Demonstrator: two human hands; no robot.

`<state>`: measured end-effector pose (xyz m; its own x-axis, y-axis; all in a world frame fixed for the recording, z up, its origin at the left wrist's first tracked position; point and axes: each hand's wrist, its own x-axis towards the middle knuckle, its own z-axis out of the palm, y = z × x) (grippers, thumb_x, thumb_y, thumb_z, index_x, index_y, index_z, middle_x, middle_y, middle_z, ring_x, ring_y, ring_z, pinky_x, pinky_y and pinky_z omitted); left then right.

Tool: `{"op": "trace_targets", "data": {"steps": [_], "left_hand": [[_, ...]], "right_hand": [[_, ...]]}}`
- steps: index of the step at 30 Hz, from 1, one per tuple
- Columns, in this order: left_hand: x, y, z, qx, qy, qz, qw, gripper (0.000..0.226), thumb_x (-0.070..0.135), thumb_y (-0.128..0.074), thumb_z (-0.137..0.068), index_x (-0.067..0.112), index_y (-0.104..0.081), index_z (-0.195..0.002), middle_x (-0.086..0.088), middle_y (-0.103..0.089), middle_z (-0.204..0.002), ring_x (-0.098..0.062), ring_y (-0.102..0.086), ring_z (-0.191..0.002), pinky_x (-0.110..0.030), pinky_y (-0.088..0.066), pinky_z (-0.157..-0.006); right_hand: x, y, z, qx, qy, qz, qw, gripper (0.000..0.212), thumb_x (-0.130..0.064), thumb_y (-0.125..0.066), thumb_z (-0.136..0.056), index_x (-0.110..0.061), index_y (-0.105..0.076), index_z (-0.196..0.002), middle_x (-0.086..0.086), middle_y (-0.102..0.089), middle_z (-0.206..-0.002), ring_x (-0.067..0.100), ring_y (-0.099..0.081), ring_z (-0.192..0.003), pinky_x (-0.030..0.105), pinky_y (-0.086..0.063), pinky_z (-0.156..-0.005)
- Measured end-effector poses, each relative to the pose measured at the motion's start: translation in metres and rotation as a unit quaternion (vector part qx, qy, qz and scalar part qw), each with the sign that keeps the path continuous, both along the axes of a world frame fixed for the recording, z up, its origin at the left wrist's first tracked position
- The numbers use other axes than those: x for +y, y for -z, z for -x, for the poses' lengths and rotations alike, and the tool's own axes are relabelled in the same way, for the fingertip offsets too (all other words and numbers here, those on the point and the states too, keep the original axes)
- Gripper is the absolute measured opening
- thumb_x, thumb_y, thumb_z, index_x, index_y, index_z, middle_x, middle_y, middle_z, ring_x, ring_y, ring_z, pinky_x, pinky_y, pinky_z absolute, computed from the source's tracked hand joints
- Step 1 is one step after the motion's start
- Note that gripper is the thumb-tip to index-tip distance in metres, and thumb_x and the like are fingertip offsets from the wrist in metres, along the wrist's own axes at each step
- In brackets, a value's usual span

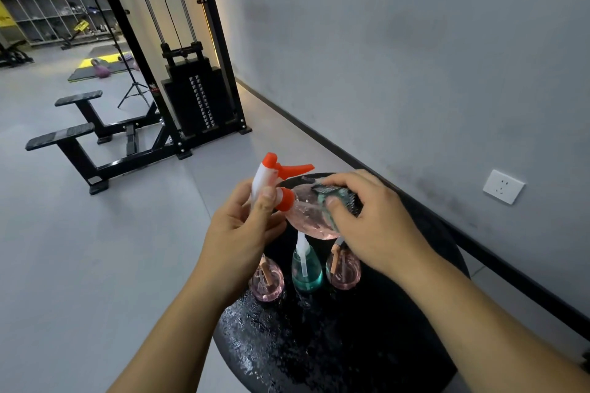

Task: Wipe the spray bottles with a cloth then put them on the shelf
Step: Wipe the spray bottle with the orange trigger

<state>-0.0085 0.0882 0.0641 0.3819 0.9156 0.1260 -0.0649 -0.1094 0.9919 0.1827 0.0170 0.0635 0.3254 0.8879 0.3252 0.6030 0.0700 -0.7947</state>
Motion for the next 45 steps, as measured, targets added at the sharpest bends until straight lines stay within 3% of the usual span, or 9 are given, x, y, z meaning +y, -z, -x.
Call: {"op": "trace_targets", "data": {"steps": [3,7,12,19,24,28,32,38,45], "left_hand": [[0.000,0.001,-0.001,0.001,-0.009,-0.003,1.000,0.033,0.044,-0.059,-0.098,0.025,-0.071,-0.122,-0.002,-0.080,-0.111,-0.027,-0.079,-0.102,-0.039,-0.064,-0.092],[0.004,-0.004,0.003,-0.045,-0.044,0.027,0.998,0.031,0.044,-0.058,-0.099,0.025,-0.071,-0.119,-0.003,-0.081,-0.107,-0.036,-0.080,-0.099,-0.046,-0.062,-0.091],[0.007,-0.006,0.004,-0.048,-0.048,0.040,0.997,0.028,0.046,-0.054,-0.104,0.028,-0.070,-0.120,-0.005,-0.080,-0.108,-0.037,-0.080,-0.098,-0.057,-0.061,-0.095],[0.007,-0.003,-0.005,-0.071,-0.073,0.065,0.993,0.029,0.029,-0.075,-0.093,0.015,-0.066,-0.117,-0.004,-0.081,-0.110,-0.031,-0.079,-0.104,-0.051,-0.065,-0.085],[0.011,0.001,-0.005,-0.128,-0.123,0.137,0.975,0.034,0.021,-0.083,-0.090,0.015,-0.065,-0.118,-0.004,-0.083,-0.102,-0.027,-0.081,-0.097,-0.044,-0.065,-0.078],[0.015,-0.005,-0.001,-0.163,-0.112,0.177,0.964,0.034,0.022,-0.082,-0.089,0.013,-0.069,-0.120,-0.003,-0.083,-0.103,-0.024,-0.080,-0.099,-0.043,-0.063,-0.088],[0.013,-0.004,-0.001,-0.168,-0.096,0.180,0.964,0.012,0.020,-0.077,-0.093,0.019,-0.071,-0.104,-0.001,-0.082,-0.103,-0.018,-0.078,-0.098,-0.039,-0.060,-0.092],[0.007,-0.005,-0.009,-0.180,-0.097,0.166,0.965,0.006,0.015,-0.059,-0.100,0.016,-0.065,-0.096,-0.001,-0.076,-0.089,-0.019,-0.070,-0.090,-0.034,-0.059,-0.078],[-0.002,-0.014,-0.010,-0.197,-0.093,0.176,0.960,0.053,0.063,-0.077,-0.083,0.017,-0.069,-0.108,-0.003,-0.079,-0.090,-0.027,-0.078,-0.104,-0.048,-0.062,-0.092]], "right_hand": [[-0.001,0.000,0.005,-0.030,-0.023,-0.012,0.999,0.024,-0.023,-0.062,-0.101,-0.036,-0.067,-0.120,-0.025,-0.059,-0.118,-0.011,-0.054,-0.112,0.000,-0.043,-0.083],[0.004,0.006,-0.015,0.058,0.067,0.012,0.996,0.022,-0.028,-0.062,-0.101,-0.034,-0.068,-0.121,-0.018,-0.067,-0.116,0.002,-0.065,-0.104,0.026,-0.057,-0.088],[0.002,0.009,-0.013,0.151,0.069,-0.006,0.986,0.019,-0.025,-0.064,-0.101,-0.033,-0.070,-0.117,-0.013,-0.073,-0.104,0.011,-0.075,-0.071,0.028,-0.063,-0.063],[0.006,0.011,-0.004,0.281,0.069,-0.034,0.957,0.015,-0.022,-0.073,-0.096,-0.035,-0.076,-0.103,-0.007,-0.075,-0.104,0.031,-0.075,-0.071,0.046,-0.065,-0.067],[0.010,0.012,0.003,0.287,0.045,-0.036,0.956,0.016,-0.024,-0.074,-0.095,-0.036,-0.075,-0.106,-0.006,-0.077,-0.104,0.033,-0.075,-0.086,0.055,-0.063,-0.079],[0.011,0.013,0.005,0.290,0.032,-0.032,0.956,0.016,-0.023,-0.074,-0.095,-0.035,-0.075,-0.106,-0.007,-0.078,-0.099,0.023,-0.077,-0.086,0.056,-0.062,-0.082],[0.013,0.016,0.006,0.315,0.032,-0.032,0.948,0.017,-0.026,-0.074,-0.094,-0.038,-0.075,-0.106,-0.001,-0.075,-0.108,0.039,-0.075,-0.089,0.068,-0.059,-0.071],[0.012,0.017,0.007,0.321,0.036,-0.045,0.945,0.017,-0.023,-0.074,-0.094,-0.036,-0.075,-0.104,-0.001,-0.078,-0.100,0.036,-0.075,-0.089,0.063,-0.061,-0.078],[0.010,0.016,0.008,0.323,0.051,-0.046,0.944,0.017,-0.023,-0.072,-0.096,-0.035,-0.074,-0.108,-0.003,-0.077,-0.098,0.040,-0.073,-0.092,0.064,-0.061,-0.074]]}}
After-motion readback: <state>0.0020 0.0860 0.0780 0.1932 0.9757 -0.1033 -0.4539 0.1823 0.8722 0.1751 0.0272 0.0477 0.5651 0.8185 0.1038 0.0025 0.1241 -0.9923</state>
